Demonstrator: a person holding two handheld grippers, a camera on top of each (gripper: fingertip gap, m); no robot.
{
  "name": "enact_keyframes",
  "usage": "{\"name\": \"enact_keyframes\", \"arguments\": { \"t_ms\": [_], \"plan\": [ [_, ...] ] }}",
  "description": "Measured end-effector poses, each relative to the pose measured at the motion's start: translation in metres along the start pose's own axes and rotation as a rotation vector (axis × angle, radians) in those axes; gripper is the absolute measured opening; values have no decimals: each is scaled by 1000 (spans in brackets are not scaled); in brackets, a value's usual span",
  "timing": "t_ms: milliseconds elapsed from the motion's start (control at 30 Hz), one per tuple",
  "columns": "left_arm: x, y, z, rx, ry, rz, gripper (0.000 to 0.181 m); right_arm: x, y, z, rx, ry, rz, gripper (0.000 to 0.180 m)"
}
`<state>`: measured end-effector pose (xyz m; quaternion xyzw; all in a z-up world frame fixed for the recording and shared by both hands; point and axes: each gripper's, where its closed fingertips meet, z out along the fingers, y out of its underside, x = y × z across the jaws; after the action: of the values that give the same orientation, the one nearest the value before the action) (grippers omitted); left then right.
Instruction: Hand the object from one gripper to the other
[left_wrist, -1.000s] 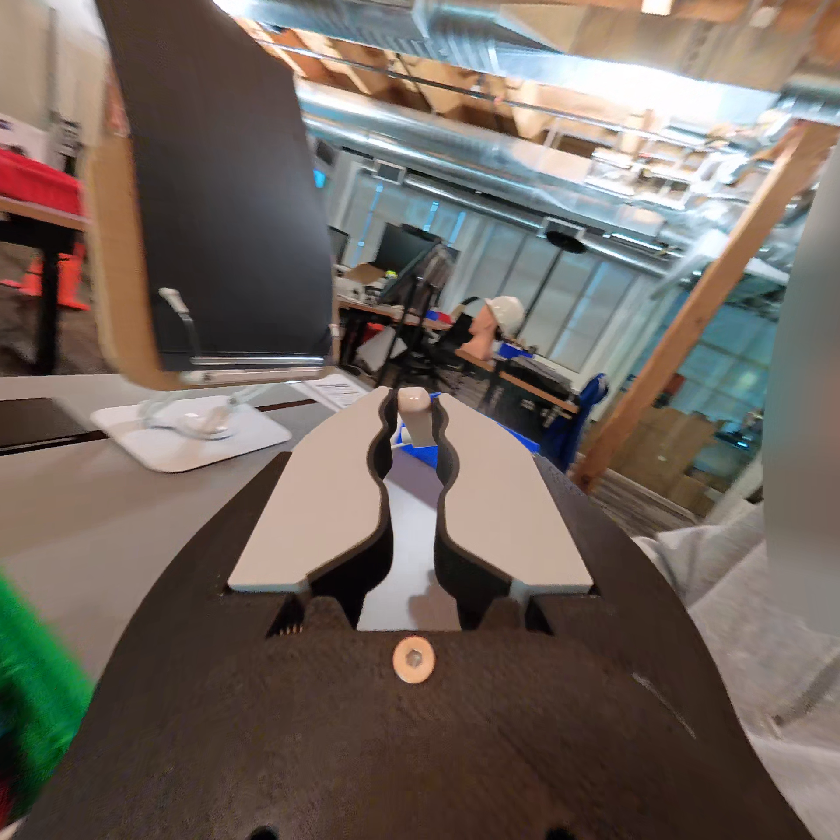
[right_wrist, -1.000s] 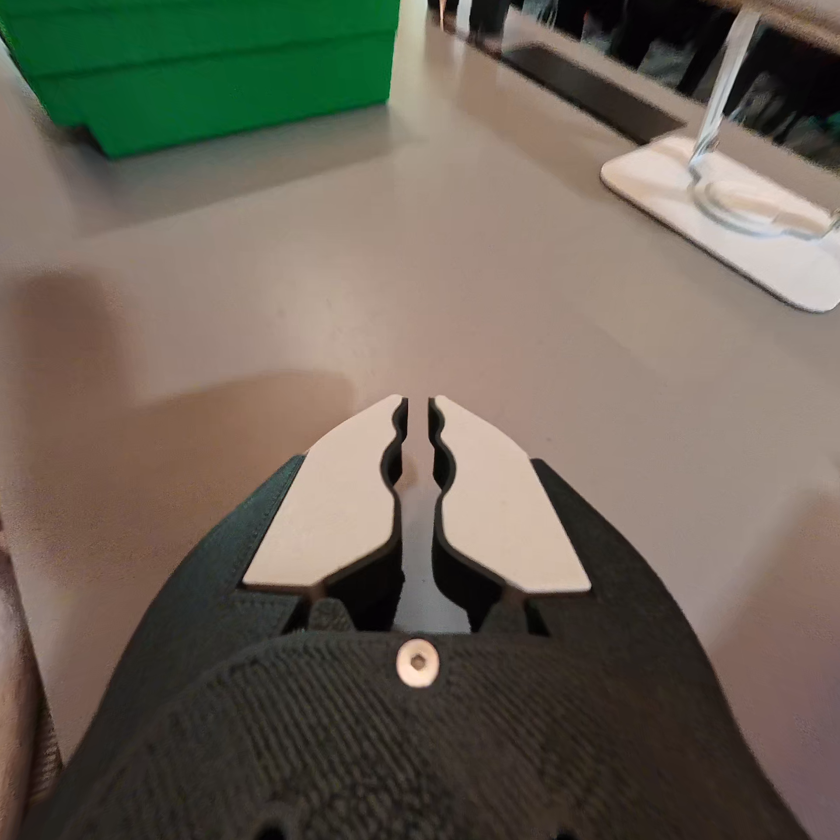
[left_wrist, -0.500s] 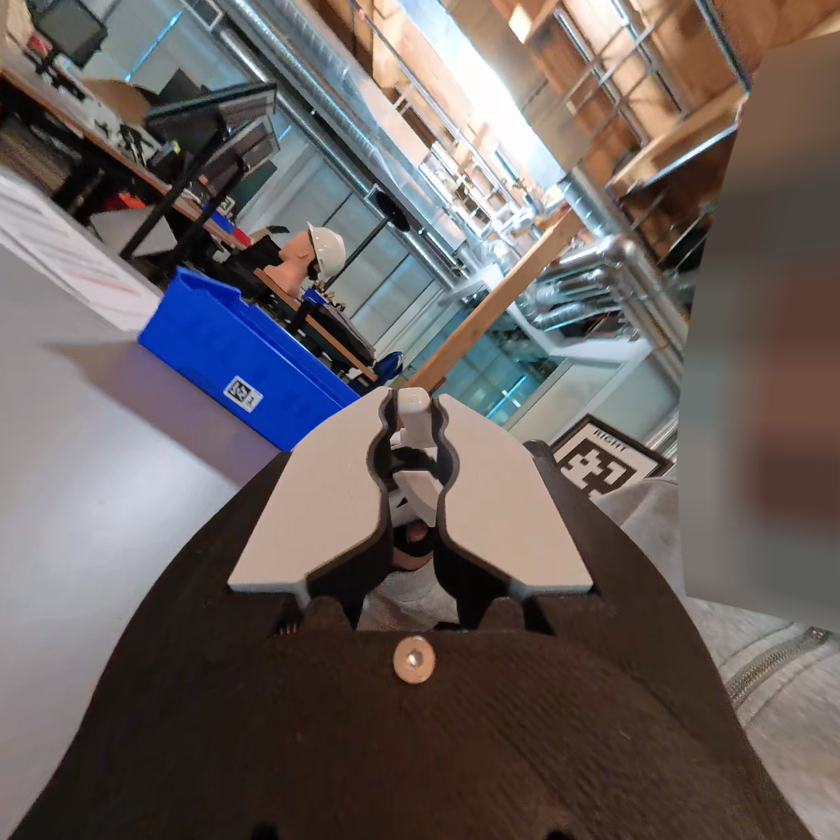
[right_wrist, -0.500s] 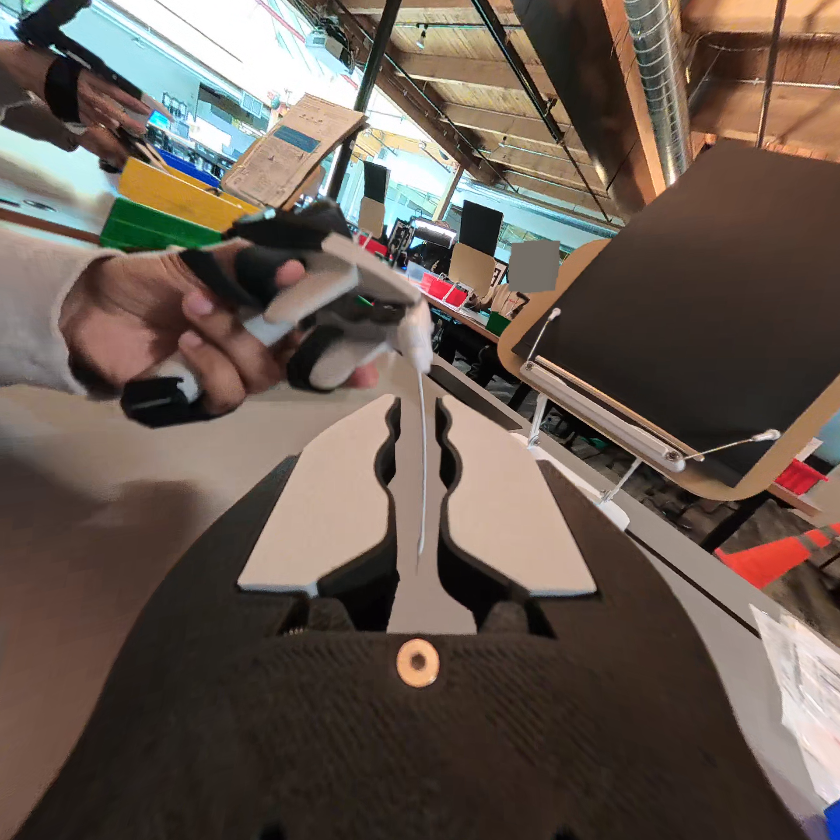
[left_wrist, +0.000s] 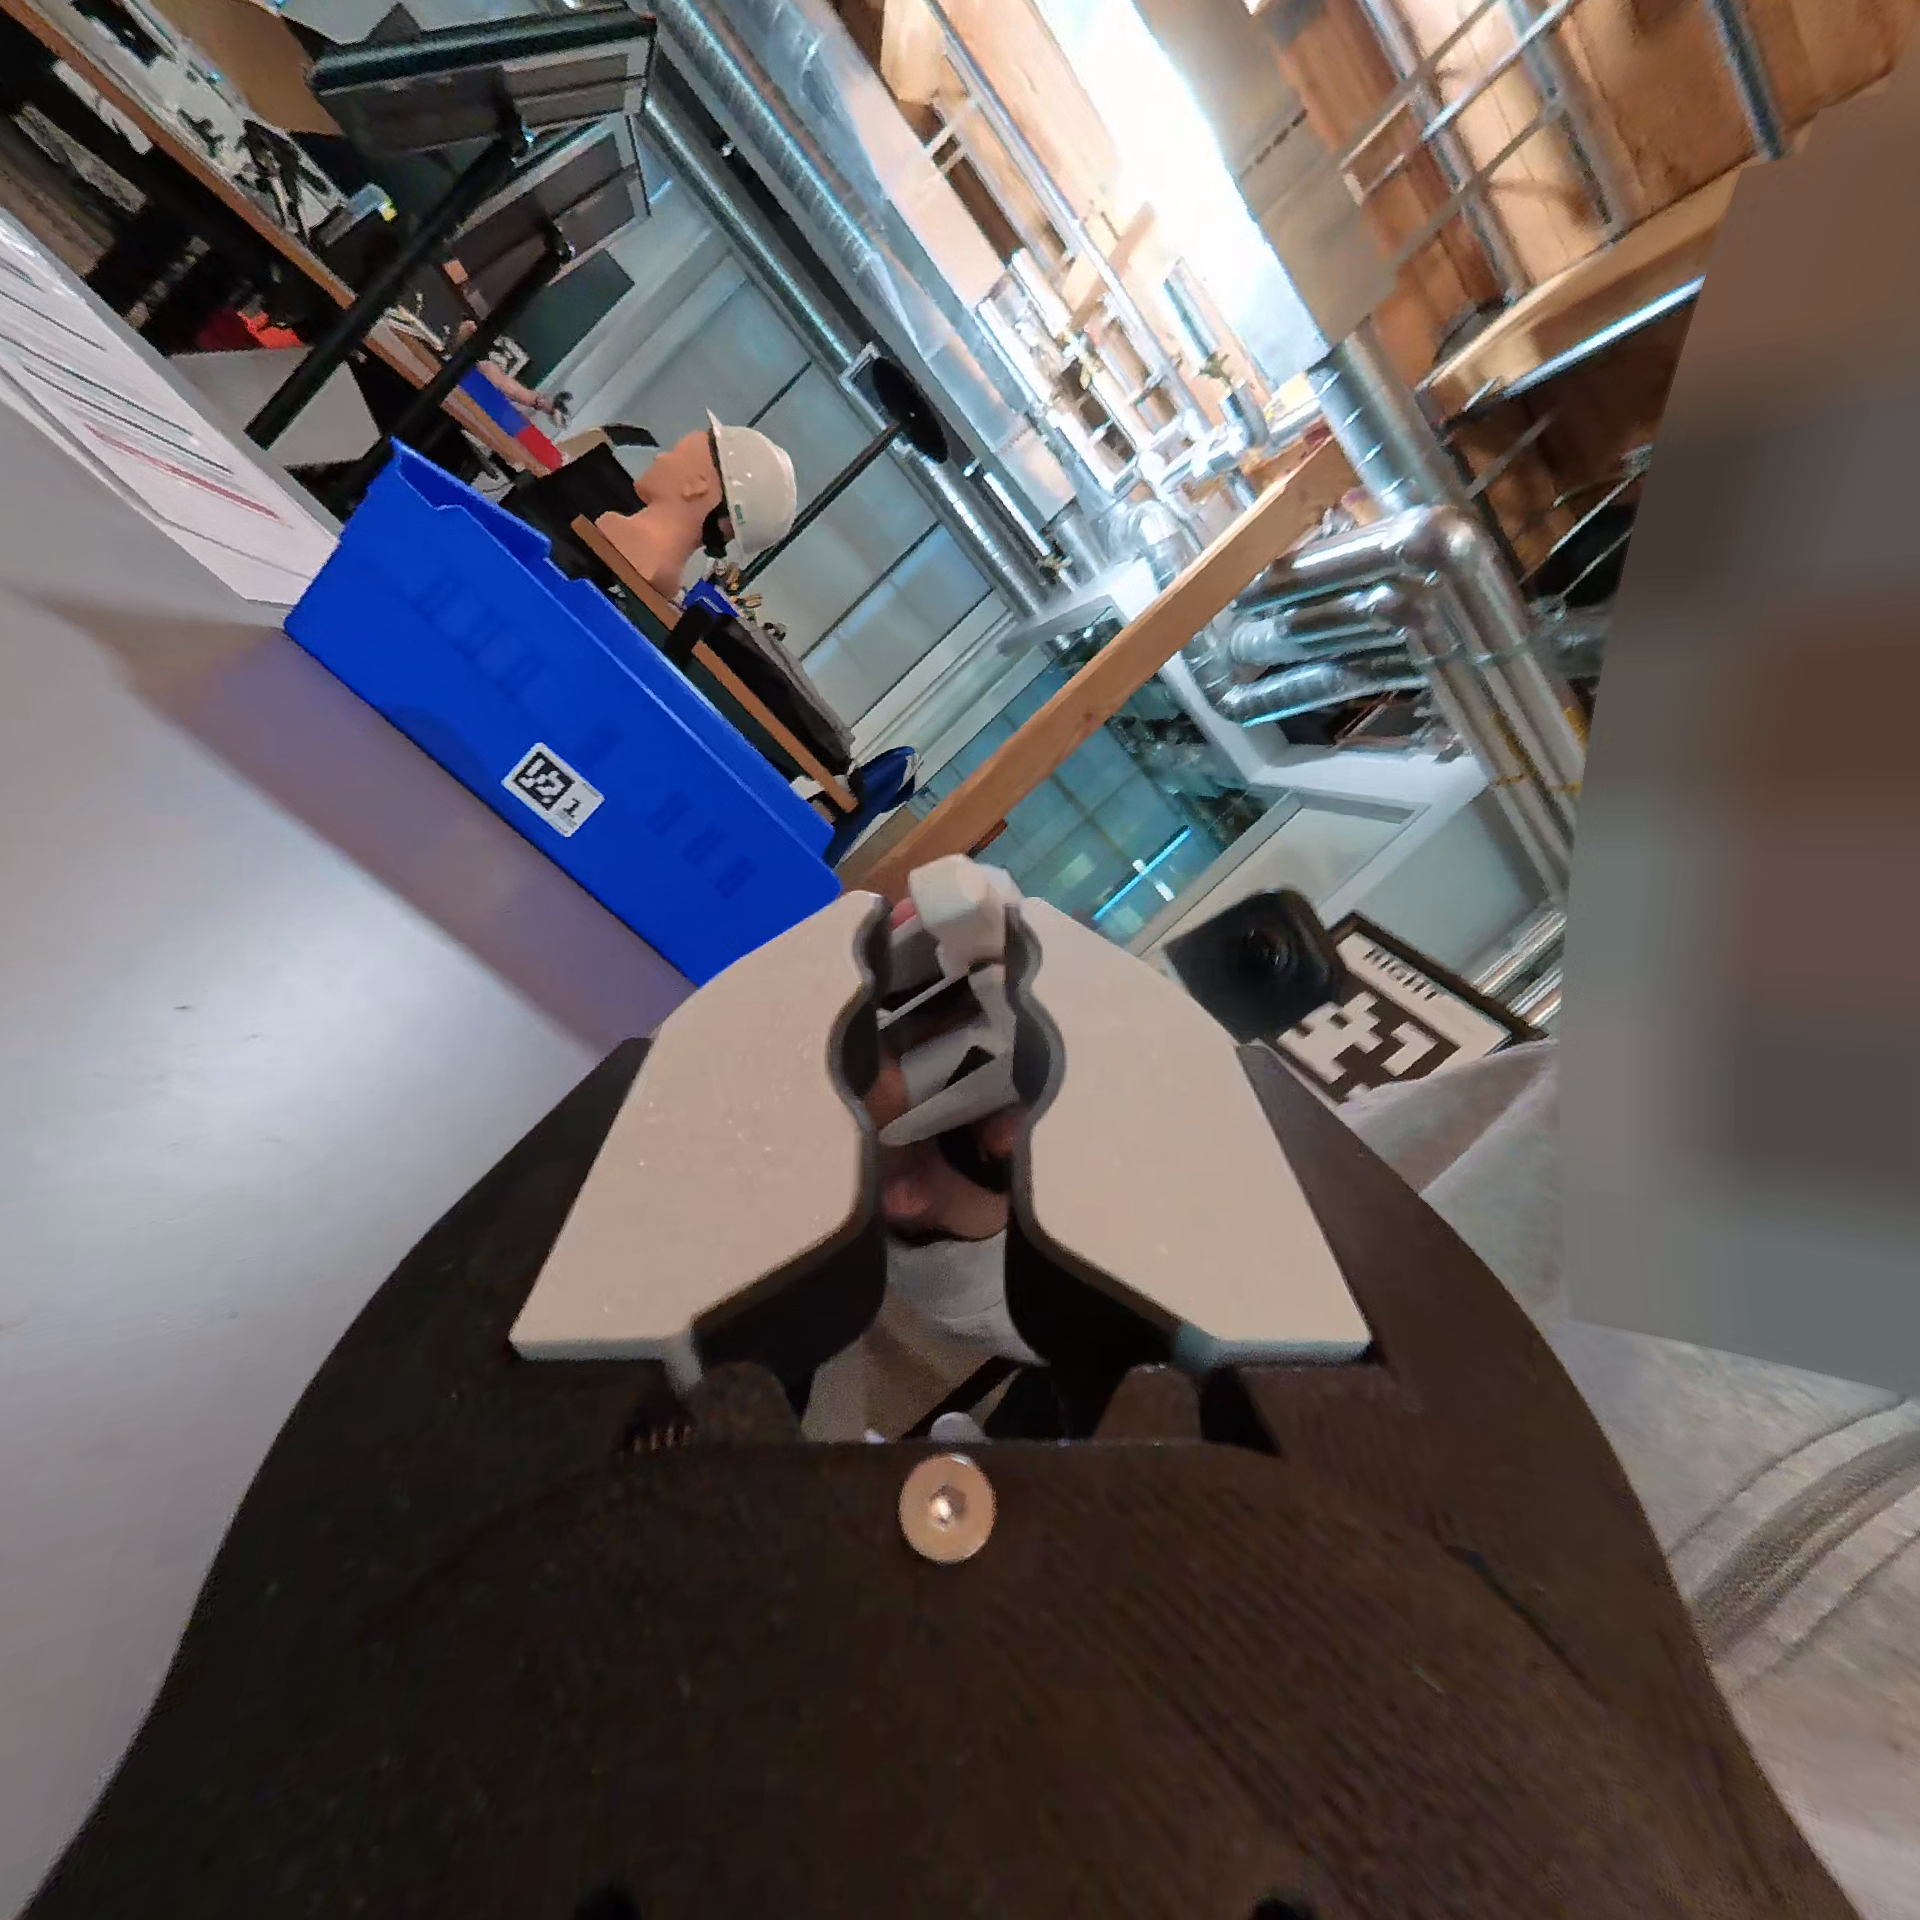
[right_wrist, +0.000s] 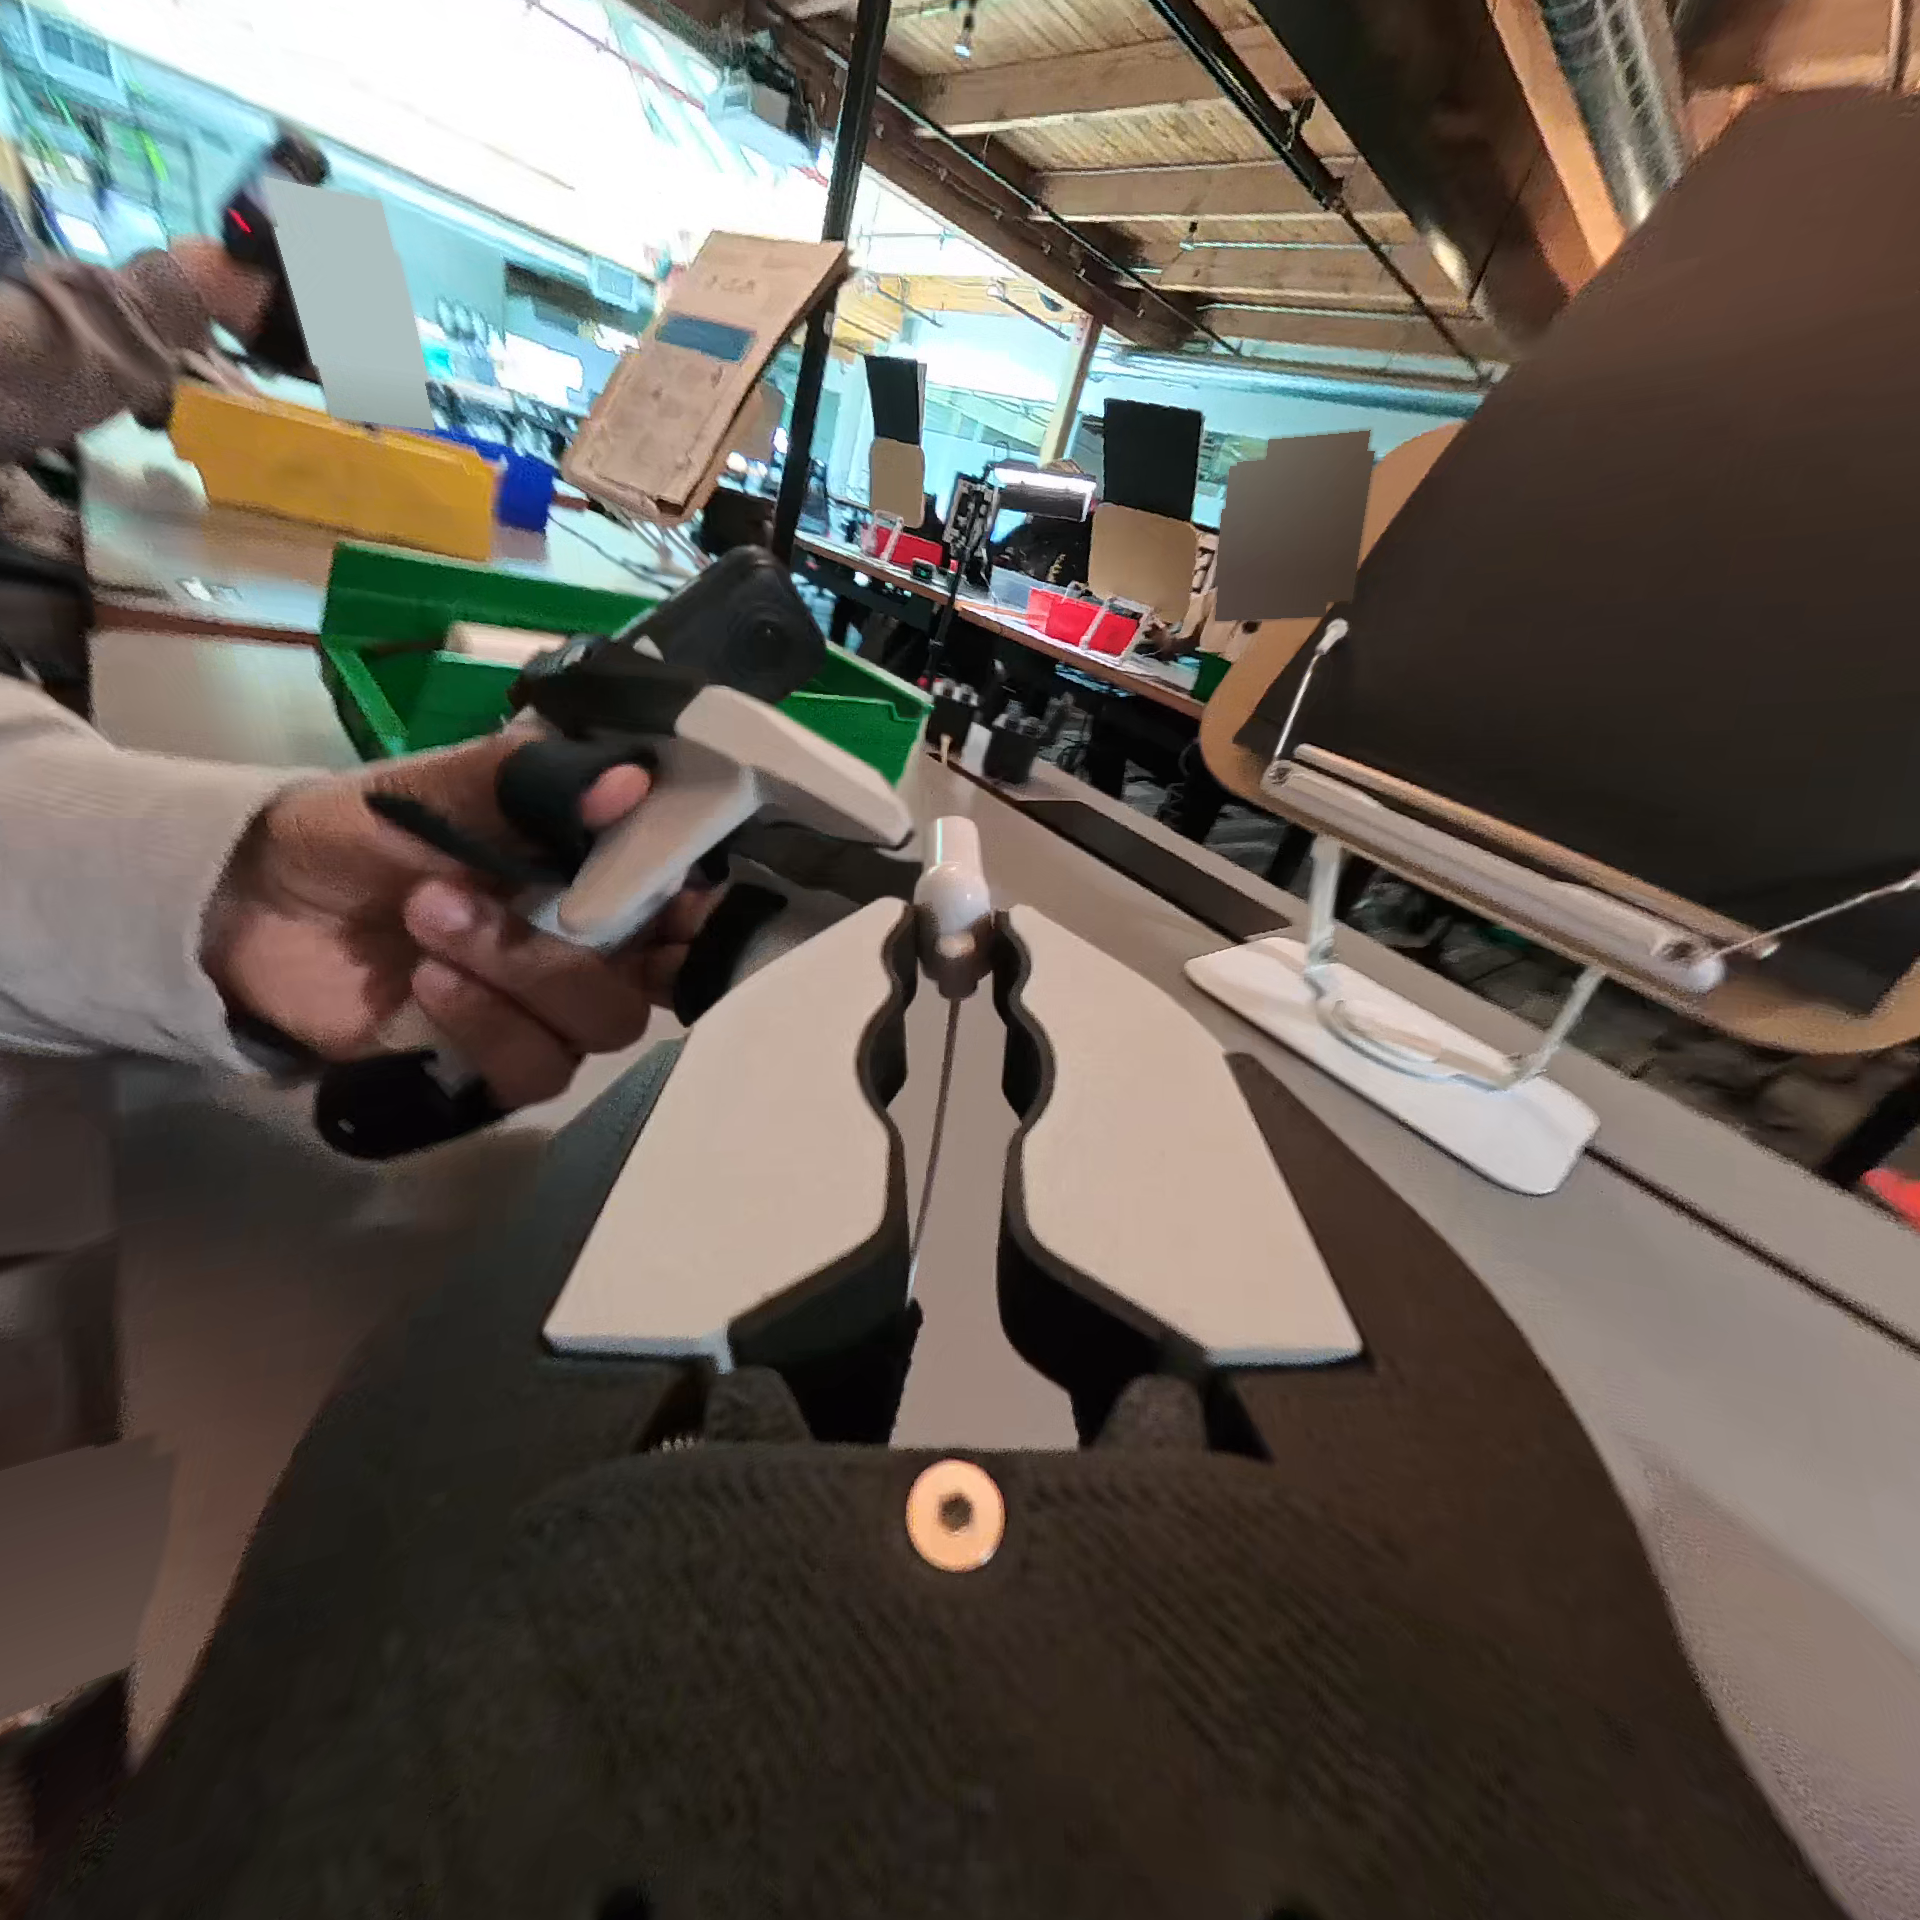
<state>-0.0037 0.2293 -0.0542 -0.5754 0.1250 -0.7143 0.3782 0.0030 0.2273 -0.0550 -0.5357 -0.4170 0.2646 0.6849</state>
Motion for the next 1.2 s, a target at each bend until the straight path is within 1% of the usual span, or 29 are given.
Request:
{"name": "enact_keyframes", "arguments": {
  "t_ms": [33,167,267,367,500,567,900,1067,1200],
  "plan": [
    [-2,2,0,-15,-19,32,29,2,-1,0,9,-15,57,14],
    [-8,15,1,-96,-90,214,40,4,1,-2,21,-153,364,14],
    [-8,22,2,-150,-115,338,41,-4,9,-1,-20,-302,560,14],
    [-9,24,0,-166,-118,367,42,-7,12,-2,-31,-405,745,14],
    [-8,20,-6,-159,-85,325,37,-4,14,-5,-39,-504,947,13],
    [-11,19,-8,-164,-93,314,35,-2,15,-6,-44,-512,984,13],
    [-16,26,-8,-209,-102,289,24,-11,25,-4,-111,-538,976,13],
    [-18,31,-8,-231,-108,283,13,-14,29,-3,-132,-532,950,14],
    [-22,32,-8,-244,-127,280,12,-12,33,-2,-129,-507,934,14]
  ]
}}
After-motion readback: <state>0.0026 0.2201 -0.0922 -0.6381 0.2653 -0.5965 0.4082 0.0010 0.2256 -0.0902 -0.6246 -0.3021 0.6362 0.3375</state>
